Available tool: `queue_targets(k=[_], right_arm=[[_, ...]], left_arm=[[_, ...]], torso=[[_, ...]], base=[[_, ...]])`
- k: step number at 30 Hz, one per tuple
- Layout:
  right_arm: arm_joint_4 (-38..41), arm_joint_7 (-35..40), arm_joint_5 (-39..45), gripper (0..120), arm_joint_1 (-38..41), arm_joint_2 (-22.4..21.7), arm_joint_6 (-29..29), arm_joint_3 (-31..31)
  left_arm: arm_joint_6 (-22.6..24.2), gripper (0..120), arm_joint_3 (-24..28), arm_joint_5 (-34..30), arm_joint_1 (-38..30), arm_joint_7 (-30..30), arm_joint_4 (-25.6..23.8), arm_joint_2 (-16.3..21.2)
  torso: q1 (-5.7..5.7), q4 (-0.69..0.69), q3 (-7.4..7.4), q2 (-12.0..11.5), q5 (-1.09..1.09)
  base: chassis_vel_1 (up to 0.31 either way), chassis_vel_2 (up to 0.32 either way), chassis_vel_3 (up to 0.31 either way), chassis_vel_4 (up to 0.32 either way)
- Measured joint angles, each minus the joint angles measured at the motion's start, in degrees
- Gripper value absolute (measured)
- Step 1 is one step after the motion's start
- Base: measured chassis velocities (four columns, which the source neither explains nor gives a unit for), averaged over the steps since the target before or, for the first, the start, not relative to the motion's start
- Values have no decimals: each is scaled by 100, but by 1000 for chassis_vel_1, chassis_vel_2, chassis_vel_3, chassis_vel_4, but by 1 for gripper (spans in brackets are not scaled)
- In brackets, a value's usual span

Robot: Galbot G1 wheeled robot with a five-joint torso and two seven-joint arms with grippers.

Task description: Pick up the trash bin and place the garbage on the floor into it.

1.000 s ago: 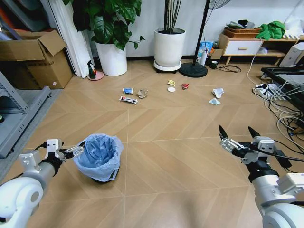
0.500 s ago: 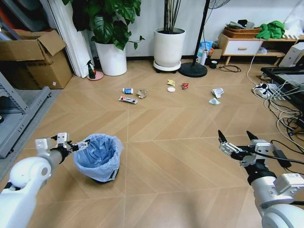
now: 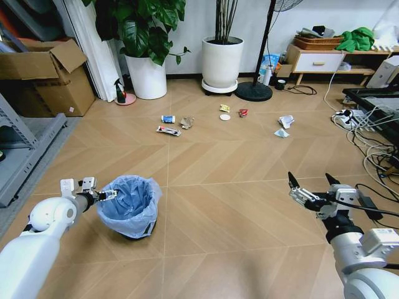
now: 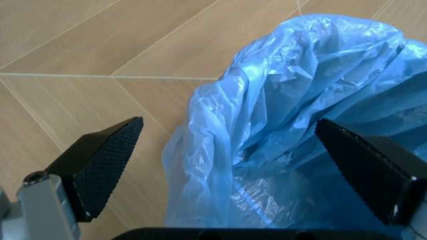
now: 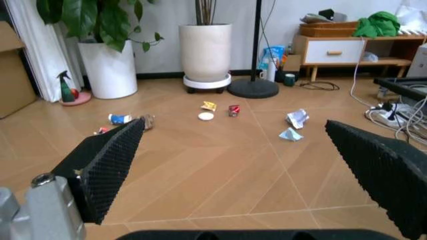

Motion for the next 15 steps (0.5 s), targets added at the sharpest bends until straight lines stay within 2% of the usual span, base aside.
queue_targets(k=[15], right_arm=[[-76, 11, 12, 100, 61, 17, 14, -25]], left_arm=[[-5, 100, 201, 176, -200, 193, 448, 68]], torso=[[0, 0, 0, 0, 0]], base=[[0, 0, 0, 0]])
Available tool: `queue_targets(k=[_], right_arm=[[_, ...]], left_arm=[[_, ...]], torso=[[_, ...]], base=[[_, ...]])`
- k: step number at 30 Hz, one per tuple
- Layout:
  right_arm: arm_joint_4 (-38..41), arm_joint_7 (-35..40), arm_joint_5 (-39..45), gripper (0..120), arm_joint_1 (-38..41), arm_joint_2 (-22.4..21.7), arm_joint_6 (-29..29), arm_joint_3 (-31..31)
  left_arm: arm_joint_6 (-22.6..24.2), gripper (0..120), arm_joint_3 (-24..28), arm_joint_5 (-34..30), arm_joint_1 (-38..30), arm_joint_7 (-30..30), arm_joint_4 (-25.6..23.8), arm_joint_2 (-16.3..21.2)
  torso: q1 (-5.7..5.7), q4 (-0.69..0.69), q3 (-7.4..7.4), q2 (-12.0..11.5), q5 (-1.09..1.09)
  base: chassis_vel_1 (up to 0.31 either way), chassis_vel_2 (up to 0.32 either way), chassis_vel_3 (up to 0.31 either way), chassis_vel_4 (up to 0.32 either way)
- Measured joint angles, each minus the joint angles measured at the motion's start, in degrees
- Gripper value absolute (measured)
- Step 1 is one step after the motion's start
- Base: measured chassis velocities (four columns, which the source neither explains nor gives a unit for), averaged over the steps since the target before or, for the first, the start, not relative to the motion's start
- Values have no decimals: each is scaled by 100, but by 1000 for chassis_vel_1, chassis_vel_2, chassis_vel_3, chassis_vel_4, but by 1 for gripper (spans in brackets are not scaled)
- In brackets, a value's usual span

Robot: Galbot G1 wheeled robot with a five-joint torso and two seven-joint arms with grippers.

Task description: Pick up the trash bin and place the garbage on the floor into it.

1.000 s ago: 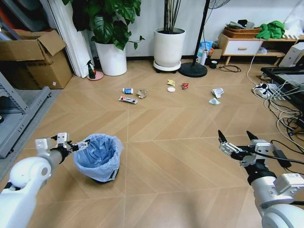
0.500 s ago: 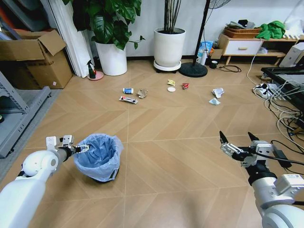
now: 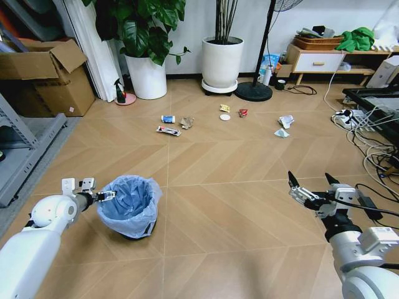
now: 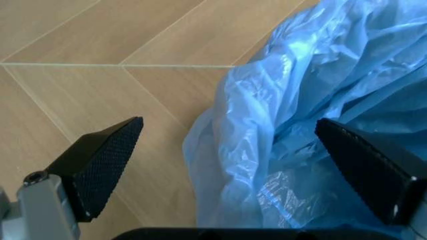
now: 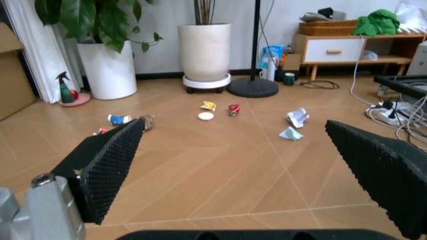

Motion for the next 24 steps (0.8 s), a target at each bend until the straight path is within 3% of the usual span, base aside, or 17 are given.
queue_targets(k=[6, 10, 14, 16, 18, 24], right_arm=[[-19, 7, -2, 100, 6, 14, 3, -3], [-33, 19, -2, 100, 16, 20, 4, -3], [-39, 22, -4, 100, 23, 31, 5, 0], [-40, 22, -4, 100, 23, 32, 6, 0], [-42, 22, -5, 100, 26, 33, 7, 4], [-60, 31, -5, 100, 42, 30, 7, 10]], left_arm=[[-3, 98, 37, 51, -9, 65, 72, -20], [-5, 87, 78, 80, -9, 80, 91, -29], [-7, 67, 111, 69, -18, 56, 118, -29], [-7, 65, 114, 68, -20, 55, 125, -29], [-8, 52, 124, 69, -22, 55, 139, -29], [-9, 35, 124, 72, -1, 80, 140, -25]], torso=[[0, 0, 0, 0, 0], [0, 0, 0, 0, -1], [0, 0, 0, 0, 0], [0, 0, 0, 0, 0], [0, 0, 0, 0, 0], [0, 0, 0, 0, 0]], base=[[0, 0, 0, 0], [0, 0, 0, 0], [0, 0, 0, 0], [0, 0, 0, 0], [0, 0, 0, 0], [0, 0, 0, 0]])
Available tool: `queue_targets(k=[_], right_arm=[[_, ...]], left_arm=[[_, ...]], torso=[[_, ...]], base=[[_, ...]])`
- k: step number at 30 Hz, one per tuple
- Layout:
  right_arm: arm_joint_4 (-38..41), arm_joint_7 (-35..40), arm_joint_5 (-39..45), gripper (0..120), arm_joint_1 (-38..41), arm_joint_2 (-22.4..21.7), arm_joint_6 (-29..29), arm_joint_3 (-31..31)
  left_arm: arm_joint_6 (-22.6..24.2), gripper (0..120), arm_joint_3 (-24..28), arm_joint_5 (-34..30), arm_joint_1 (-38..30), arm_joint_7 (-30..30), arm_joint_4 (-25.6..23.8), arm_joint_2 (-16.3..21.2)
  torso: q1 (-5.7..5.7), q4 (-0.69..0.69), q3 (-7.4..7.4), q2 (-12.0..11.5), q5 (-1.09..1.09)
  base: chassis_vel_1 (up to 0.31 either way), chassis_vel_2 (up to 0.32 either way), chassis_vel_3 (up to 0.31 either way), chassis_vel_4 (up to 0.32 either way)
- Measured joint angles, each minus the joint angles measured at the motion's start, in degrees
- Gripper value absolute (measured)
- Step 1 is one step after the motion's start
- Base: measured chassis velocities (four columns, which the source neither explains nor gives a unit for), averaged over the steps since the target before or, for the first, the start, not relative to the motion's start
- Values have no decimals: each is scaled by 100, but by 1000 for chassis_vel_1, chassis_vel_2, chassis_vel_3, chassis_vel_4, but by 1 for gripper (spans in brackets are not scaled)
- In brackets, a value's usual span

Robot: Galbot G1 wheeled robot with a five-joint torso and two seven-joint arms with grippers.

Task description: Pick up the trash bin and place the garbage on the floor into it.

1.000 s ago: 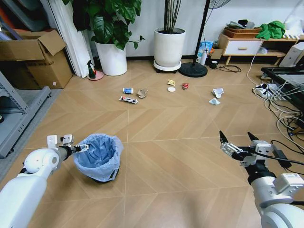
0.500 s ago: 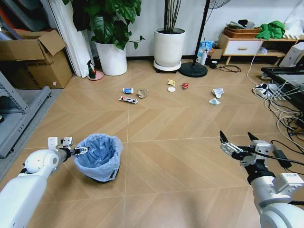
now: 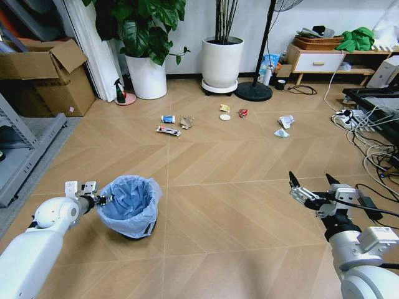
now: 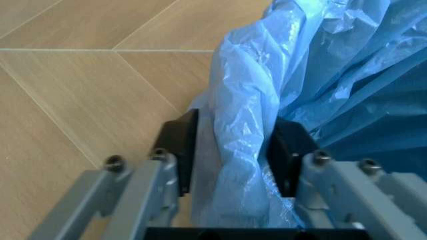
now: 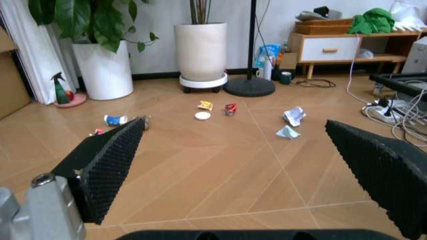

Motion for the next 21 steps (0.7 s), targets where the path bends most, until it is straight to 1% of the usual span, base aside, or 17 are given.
queue_targets(k=[1, 2, 3, 5, 6, 8, 9, 18, 21], right_arm=[[-6, 5, 0, 100, 3, 0, 1, 1], [-8, 9, 1, 100, 7, 0, 2, 7], [-8, 9, 1, 100, 7, 0, 2, 7], [-9, 13, 5, 100, 17, 0, 3, 13], [-9, 13, 5, 100, 17, 0, 3, 13], [-13, 16, 7, 100, 25, 2, 3, 17], [-15, 17, 8, 100, 28, 3, 3, 17], [-31, 46, 31, 100, 61, 18, 2, 36], [-35, 83, 112, 100, 102, 16, -27, 94]], left_arm=[[0, 29, -3, 0, 7, 5, -2, 0], [0, 24, -8, -2, 16, 13, -5, 0], [0, 24, -8, -2, 16, 13, -5, 0], [0, 14, -14, -4, 26, 18, -13, 3], [0, 14, -14, -4, 26, 18, -13, 3], [0, 2, -20, -5, 28, 38, -25, 7], [0, 0, -20, -5, 27, 37, -27, 7], [0, 0, -62, -19, 64, 85, -129, -33], [0, 0, -263, -51, 223, 89, -348, -117]], torso=[[0, 0, 0, 0, 0], [0, 0, 0, 0, 0], [0, 0, 0, 0, 0], [0, 0, 0, 0, 0], [0, 0, 0, 0, 0], [0, 0, 0, 0, 0], [0, 0, 0, 0, 0], [1, 0, 0, 0, 0], [1, -1, 0, 0, 0]], base=[[0, 0, 0, 0], [0, 0, 0, 0], [0, 0, 0, 0], [0, 0, 0, 0], [0, 0, 0, 0], [0, 0, 0, 0], [0, 0, 0, 0], [0, 0, 0, 0], [0, 0, 0, 0]])
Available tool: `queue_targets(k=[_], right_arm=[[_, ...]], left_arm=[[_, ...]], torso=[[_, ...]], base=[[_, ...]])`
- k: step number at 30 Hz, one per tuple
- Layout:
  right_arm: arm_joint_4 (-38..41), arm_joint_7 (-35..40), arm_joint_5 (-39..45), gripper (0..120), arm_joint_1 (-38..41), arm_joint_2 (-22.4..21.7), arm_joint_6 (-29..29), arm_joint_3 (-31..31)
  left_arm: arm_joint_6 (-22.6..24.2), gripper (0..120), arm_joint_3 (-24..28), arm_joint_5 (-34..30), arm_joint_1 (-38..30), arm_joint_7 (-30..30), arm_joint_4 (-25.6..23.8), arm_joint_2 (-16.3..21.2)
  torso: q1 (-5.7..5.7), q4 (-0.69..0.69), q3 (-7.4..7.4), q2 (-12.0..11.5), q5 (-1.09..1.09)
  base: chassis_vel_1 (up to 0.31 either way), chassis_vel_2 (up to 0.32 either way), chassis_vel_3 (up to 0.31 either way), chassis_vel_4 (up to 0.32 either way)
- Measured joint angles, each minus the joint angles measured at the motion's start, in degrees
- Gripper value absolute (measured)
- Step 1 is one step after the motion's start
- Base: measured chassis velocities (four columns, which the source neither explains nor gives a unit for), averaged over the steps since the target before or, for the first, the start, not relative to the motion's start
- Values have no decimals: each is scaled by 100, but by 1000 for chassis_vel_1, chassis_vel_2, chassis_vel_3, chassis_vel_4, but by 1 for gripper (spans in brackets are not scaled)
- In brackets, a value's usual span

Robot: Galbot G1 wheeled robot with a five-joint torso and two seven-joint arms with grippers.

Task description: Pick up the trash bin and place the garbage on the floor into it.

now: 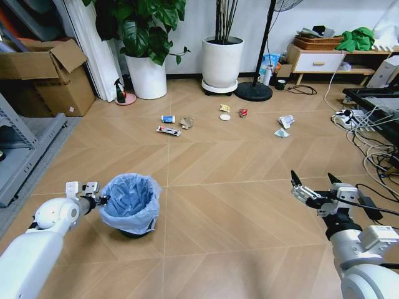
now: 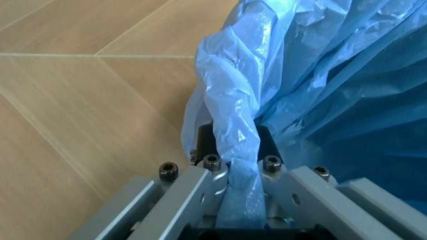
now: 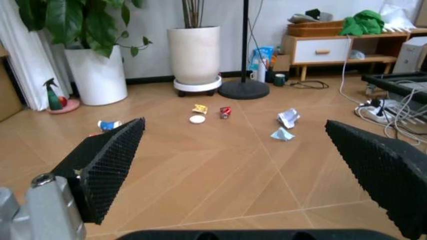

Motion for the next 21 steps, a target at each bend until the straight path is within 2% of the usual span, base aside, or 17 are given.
queue_targets(k=[5, 11, 12, 17, 18, 21], right_arm=[[0, 37, 56, 100, 33, -14, -80, 26], [3, 104, 46, 100, 74, -29, -236, -69], [3, 104, 46, 100, 74, -29, -236, -69], [-16, 107, -29, 100, 115, -34, -279, -112], [-16, 107, -29, 100, 115, -34, -279, -112], [-12, 81, -38, 100, 148, 2, -277, -98]], left_arm=[[-90, 0, -398, 7, 277, -28, -361, -150], [-635, 0, -1060, 27, 837, -292, -1296, -403], [-635, 0, -1060, 27, 837, -292, -1296, -403], [-823, 0, -1331, 15, 1321, -855, -2367, -622], [-823, 0, -1331, 15, 1321, -855, -2367, -622], [-1025, 0, -1435, 188, 1514, -1206, -2828, -810]], torso=[[0, 0, 0, 0, 0], [0, 1, -1, 0, 1], [0, 1, -1, 0, 1], [-1, 0, -1, 0, 2], [-1, 0, -1, 0, 2], [-1, 0, -1, 0, 1]], base=[[0, 0, 0, 0], [0, 0, 0, 0], [0, 0, 0, 0], [0, 0, 0, 0], [0, 0, 0, 0], [0, 0, 0, 0]])
